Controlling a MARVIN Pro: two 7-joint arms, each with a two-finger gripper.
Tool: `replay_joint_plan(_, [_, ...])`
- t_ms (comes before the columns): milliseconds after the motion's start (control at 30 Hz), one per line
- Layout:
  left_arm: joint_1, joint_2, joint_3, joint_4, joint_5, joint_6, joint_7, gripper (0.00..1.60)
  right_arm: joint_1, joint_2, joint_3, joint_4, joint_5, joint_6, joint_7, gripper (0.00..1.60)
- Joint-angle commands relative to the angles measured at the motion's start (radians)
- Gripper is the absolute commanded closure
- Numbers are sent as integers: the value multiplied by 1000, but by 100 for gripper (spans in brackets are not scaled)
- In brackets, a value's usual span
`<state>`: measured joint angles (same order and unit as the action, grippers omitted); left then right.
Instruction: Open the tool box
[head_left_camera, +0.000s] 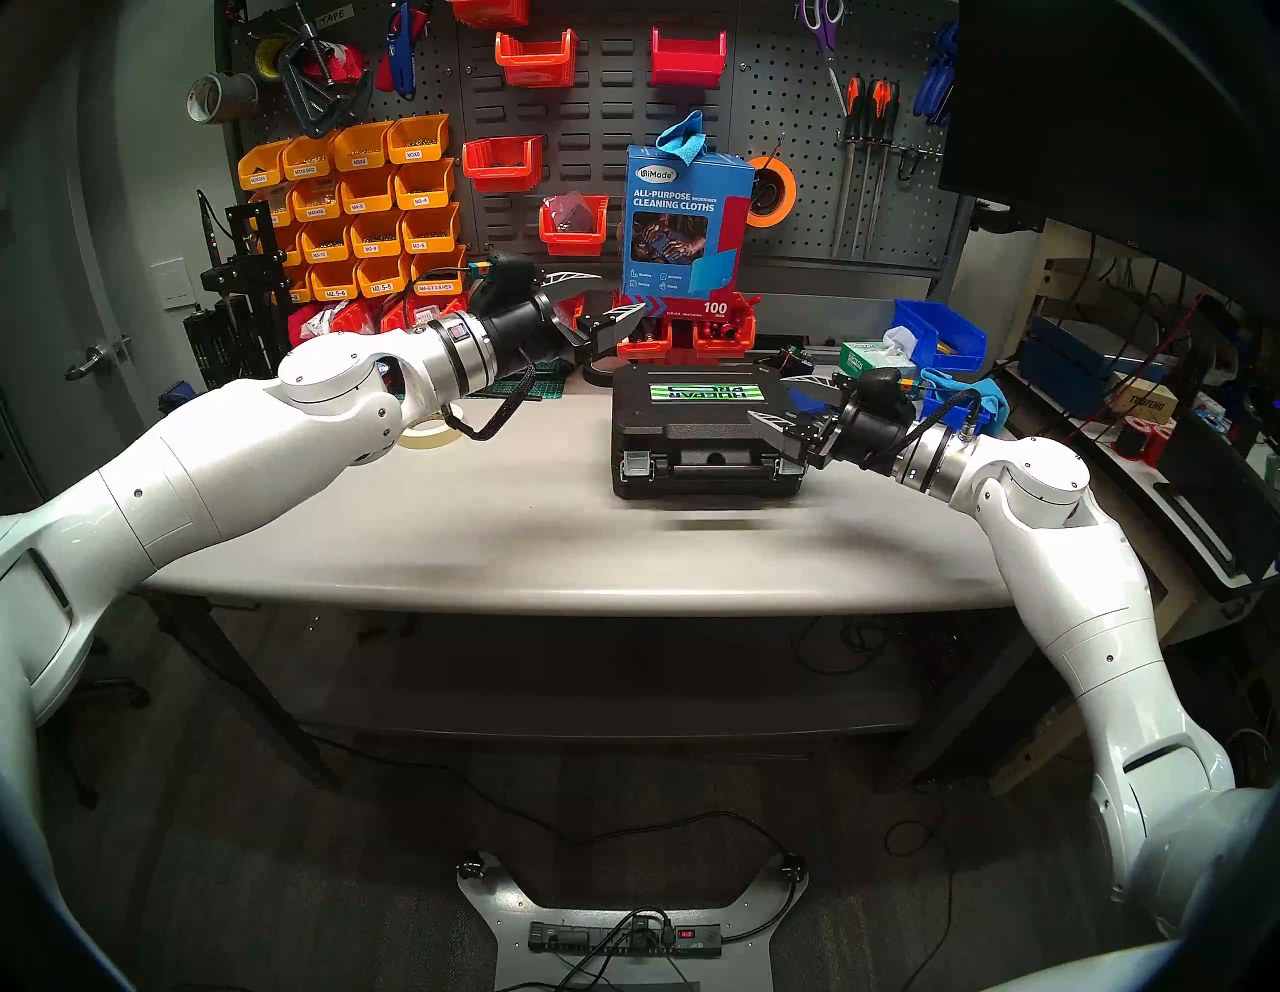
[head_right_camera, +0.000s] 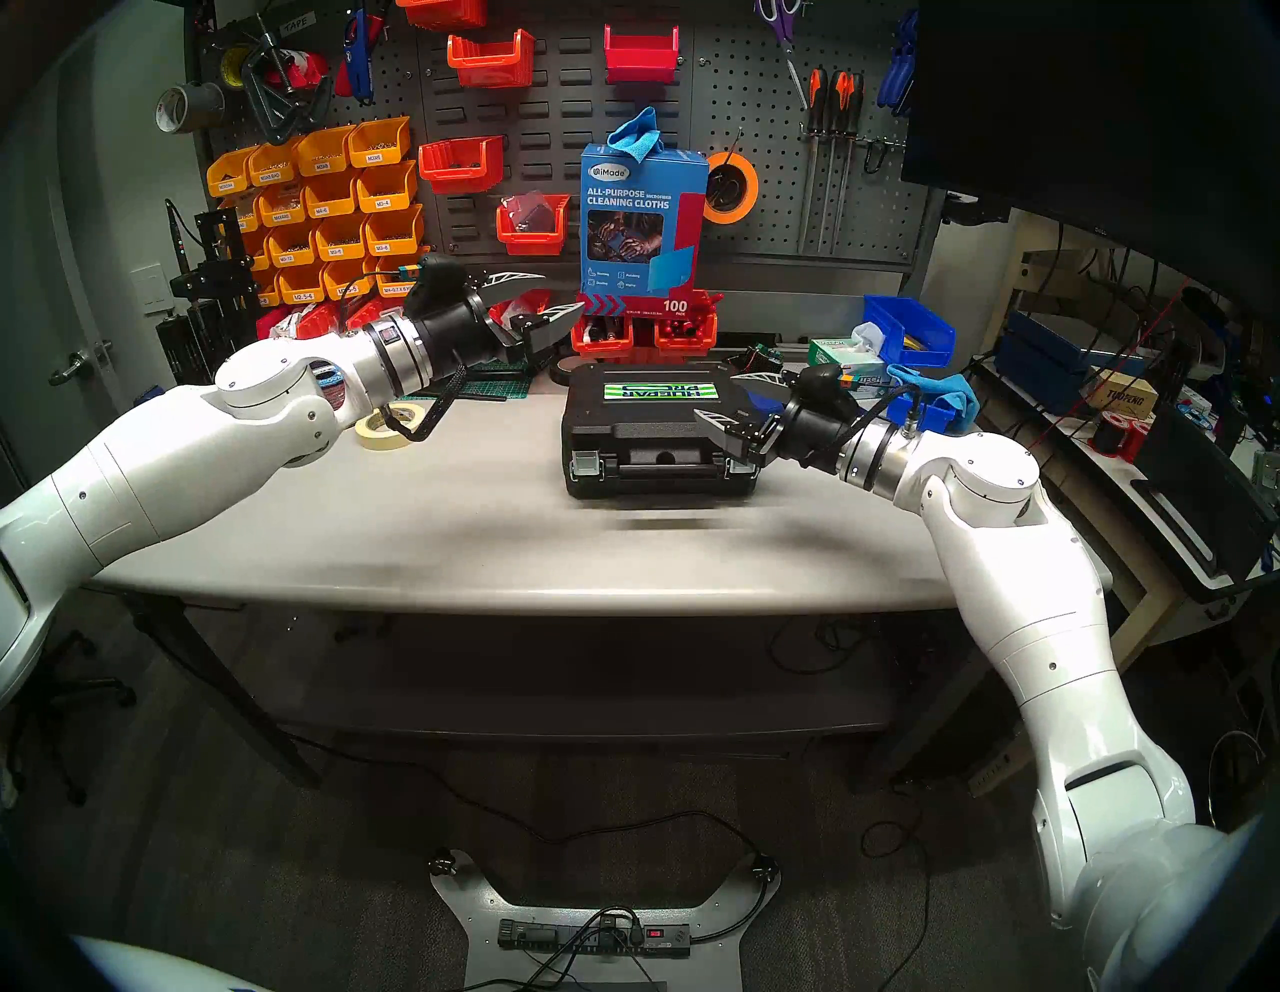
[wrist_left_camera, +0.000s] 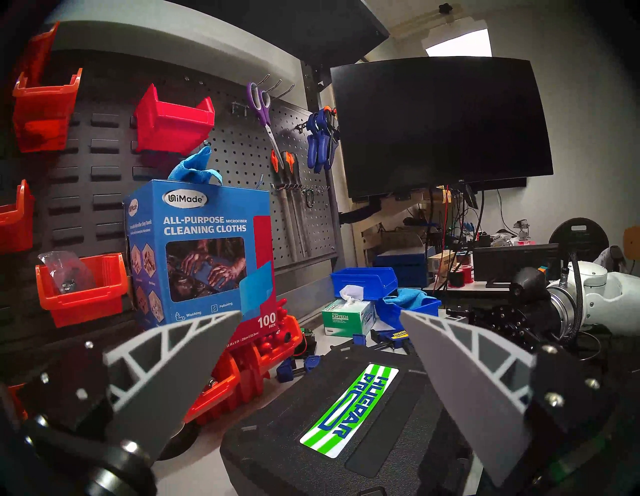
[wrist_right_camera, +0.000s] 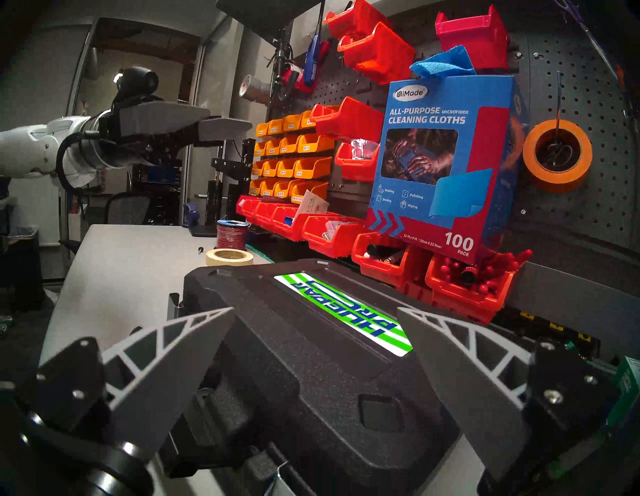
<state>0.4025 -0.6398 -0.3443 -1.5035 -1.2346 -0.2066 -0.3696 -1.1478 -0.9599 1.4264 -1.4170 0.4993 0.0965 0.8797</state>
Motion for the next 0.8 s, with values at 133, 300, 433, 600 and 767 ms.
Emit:
replay_joint_plan(133, [-13, 38, -28, -38, -17, -20, -1, 0, 51, -17, -29, 29, -41, 3, -35, 0])
replay_joint_plan(300, [-11, 44, -28, -41, -24, -24, -5, 0, 71, -24, -41, 43, -52, 5, -42, 0])
replay_joint_plan(433, [-11, 44, -27, -39, -28, -26, -9, 0, 86, -27, -46, 58, -58, 6, -44, 0])
replay_joint_plan(600, [-14, 40, -26, -30, -31, -24, -16, 0, 112, -32, -46, 83, -61, -4, -42, 0])
replay_joint_plan(767, [-19, 30, -28, -21, -35, -23, -23, 0, 153, -32, -51, 102, -70, -7, -26, 0])
